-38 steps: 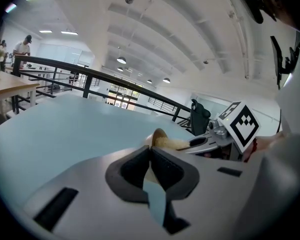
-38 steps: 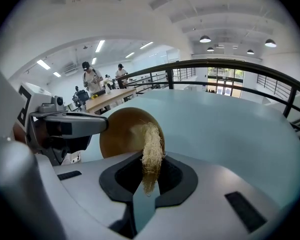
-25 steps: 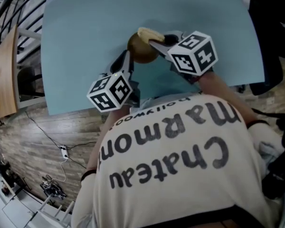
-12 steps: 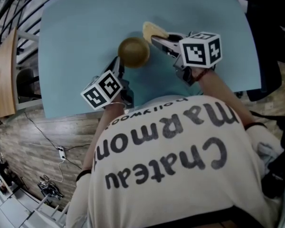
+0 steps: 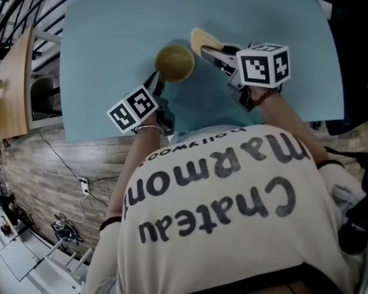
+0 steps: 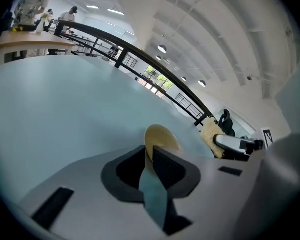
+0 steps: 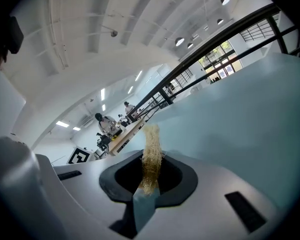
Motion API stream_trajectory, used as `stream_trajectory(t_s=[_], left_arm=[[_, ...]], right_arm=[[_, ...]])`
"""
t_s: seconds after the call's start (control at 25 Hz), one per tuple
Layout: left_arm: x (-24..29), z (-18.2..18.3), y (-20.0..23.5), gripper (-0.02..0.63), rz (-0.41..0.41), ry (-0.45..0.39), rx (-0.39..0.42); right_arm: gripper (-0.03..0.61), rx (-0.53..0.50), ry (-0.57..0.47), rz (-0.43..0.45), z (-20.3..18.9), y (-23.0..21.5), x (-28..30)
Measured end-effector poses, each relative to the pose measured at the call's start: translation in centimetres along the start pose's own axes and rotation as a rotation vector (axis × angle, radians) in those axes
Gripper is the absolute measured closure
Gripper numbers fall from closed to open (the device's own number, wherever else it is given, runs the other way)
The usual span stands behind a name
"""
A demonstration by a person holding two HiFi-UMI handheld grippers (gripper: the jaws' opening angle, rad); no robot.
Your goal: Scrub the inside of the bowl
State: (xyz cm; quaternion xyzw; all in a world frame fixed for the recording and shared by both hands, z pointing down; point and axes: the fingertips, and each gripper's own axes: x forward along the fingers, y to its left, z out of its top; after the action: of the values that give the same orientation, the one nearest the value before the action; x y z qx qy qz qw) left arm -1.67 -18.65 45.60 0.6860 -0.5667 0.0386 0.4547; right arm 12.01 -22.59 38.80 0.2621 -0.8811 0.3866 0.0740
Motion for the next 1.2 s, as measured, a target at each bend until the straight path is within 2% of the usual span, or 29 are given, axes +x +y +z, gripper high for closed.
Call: stream_trajectory(t_s=[0.28,0.52,0.68,0.84,1.0,1.08,1.2], left_arm=[[-0.9,1.5,2.7,0.488,-0.077,-0.001,-0.022],[-4.8,5.5,-0.4,0.488,-0.166,-0.088,0.041],[-7.3,6.8,-1.7,0.489,-0.197,-0.110,0.089],[-11.6,8.6,-3.4,0.495,-0.333,-0.171,0.125],[-16.9,9.8,-2.1,0.523,-0.425,-0.246,0.145],[-18.9,10.0,-1.2,0.585,-0.458,-0.267,0.134],[-21.0,9.9,0.3,0.588,-0.475,-0.291,0.127]], right_arm=[[0.518,0.046,-0.041,-0.013,-0.6,0.7,3.8],[0.518,-0.051,-0.140,-0.027,3.1,5.4,2.2],[0.518,-0.110,-0.182,-0.043,4.6,8.0,0.9],[0.518,-0.130,-0.223,-0.068,5.3,10.7,0.4],[0.518,-0.141,-0.238,-0.086,3.9,14.0,1.7],[0.520,-0.158,-0.232,-0.107,3.0,14.9,2.2],[0.520,-0.167,-0.215,-0.125,1.4,16.0,3.3]])
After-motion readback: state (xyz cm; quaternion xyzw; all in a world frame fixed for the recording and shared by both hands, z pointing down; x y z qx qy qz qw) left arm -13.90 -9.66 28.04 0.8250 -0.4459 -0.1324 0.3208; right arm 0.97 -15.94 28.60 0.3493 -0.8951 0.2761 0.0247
